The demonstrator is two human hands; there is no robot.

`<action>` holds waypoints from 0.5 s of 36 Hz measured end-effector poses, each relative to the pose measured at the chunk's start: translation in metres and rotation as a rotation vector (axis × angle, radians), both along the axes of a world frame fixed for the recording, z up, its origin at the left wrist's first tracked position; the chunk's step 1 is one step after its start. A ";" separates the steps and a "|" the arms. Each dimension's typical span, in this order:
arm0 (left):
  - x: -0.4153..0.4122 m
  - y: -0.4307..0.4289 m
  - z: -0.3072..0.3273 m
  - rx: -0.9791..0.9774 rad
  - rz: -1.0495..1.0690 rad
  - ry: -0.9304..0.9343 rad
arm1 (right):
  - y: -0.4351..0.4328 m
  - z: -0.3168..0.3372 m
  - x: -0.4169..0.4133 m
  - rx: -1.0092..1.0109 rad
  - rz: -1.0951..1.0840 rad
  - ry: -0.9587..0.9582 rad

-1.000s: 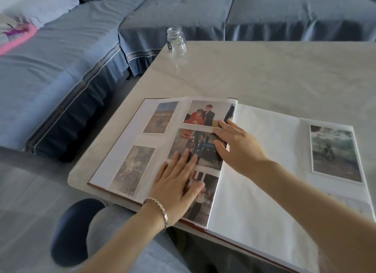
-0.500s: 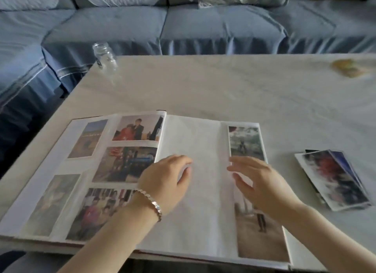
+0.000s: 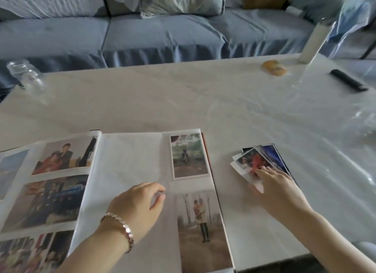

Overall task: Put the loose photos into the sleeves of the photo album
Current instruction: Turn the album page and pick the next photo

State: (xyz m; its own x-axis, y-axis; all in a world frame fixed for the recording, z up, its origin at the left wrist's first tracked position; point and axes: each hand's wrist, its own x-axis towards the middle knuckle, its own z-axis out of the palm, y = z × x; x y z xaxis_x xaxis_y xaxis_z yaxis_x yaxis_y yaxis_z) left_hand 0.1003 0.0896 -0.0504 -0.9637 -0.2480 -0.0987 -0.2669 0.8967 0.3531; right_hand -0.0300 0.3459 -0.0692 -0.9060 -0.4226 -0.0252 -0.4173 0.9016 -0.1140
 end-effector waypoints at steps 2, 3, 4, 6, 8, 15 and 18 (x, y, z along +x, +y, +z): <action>-0.001 0.001 0.004 0.022 0.026 -0.014 | 0.001 0.003 0.001 0.045 -0.018 -0.001; -0.002 0.001 0.005 0.025 0.031 -0.018 | 0.001 0.005 0.001 0.049 -0.040 -0.009; -0.002 0.002 0.005 0.025 0.034 -0.019 | 0.001 0.006 0.001 0.055 -0.058 -0.008; -0.003 0.003 0.007 0.018 0.037 -0.028 | 0.001 0.007 -0.001 0.054 -0.081 -0.003; -0.005 0.005 0.006 0.029 0.044 -0.029 | 0.003 0.005 -0.002 0.033 -0.104 0.016; -0.021 0.030 0.016 0.784 0.209 0.021 | -0.012 0.016 0.019 -0.442 0.211 0.416; -0.027 0.041 0.026 1.175 0.266 -0.075 | -0.029 0.020 0.034 -0.484 0.429 0.368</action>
State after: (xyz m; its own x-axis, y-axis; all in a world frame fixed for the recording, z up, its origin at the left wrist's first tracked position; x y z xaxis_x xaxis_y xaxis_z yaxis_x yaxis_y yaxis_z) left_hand 0.0732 0.1310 -0.0239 -0.8783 -0.1592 -0.4509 -0.4494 -0.0472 0.8921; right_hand 0.0042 0.3166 -0.0491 -0.5727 -0.6282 0.5266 -0.8093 0.5353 -0.2417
